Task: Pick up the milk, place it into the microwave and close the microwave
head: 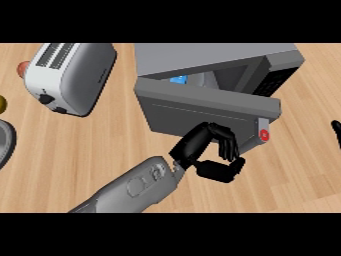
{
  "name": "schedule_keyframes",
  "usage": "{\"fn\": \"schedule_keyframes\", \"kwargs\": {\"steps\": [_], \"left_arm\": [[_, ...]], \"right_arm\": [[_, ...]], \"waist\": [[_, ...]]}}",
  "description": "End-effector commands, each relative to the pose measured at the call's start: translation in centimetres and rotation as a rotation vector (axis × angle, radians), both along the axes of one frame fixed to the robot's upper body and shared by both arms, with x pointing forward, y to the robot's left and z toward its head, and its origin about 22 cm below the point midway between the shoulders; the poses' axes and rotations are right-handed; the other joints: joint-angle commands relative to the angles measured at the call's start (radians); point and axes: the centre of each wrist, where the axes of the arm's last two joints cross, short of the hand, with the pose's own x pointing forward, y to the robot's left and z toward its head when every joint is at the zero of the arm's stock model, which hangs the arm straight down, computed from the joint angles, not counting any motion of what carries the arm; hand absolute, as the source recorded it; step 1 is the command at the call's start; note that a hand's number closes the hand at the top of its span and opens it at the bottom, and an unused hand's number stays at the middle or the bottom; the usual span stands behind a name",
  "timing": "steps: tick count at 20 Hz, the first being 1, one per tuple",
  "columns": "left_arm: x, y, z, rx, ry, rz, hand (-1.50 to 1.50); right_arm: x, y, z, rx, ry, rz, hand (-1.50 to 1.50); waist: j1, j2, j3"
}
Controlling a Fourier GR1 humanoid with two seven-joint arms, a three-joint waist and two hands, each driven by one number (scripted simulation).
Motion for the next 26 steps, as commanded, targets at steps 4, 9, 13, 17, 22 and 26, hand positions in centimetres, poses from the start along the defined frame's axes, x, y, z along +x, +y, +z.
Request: {"fn": "schedule_keyframes", "kwargs": {"steps": [4, 9, 13, 17, 22, 26], "left_arm": [[2.6, -1.1, 3.3, -0.078, -0.052, 0.049, 1.50], [4.0, -1.5, 4.5, -0.082, -0.066, 0.094, 1.50], [5.1, -1.5, 5.2, -0.079, -0.072, 0.128, 1.50], [6.1, -1.7, 6.4, -0.089, -0.075, 0.166, 1.50], [6.7, -1.9, 7.1, -0.090, -0.083, 0.202, 1.50], [6.7, -1.9, 7.1, -0.103, -0.082, 0.223, 1.50]], "right_arm": [[1.0, 0.3, 2.6, -0.028, -0.059, 0.071, -1.50], [0.9, 0.3, 3.3, -0.035, -0.049, 0.123, -1.50], [0.9, 0.7, 4.4, -0.028, -0.060, 0.168, -1.50], [1.3, 0.5, 5.2, -0.045, -0.075, 0.172, -1.50], [1.4, 0.2, 6.0, -0.049, -0.070, 0.181, -1.50], [1.5, 0.0, 6.5, -0.054, -0.070, 0.185, -1.50]], "waist": [[-0.068, 0.017, 0.001], [-0.122, 0.025, 0.003], [-0.149, 0.032, 0.003], [-0.176, 0.042, 0.003], [-0.203, 0.043, 0.005], [-0.208, 0.041, 0.004]]}}
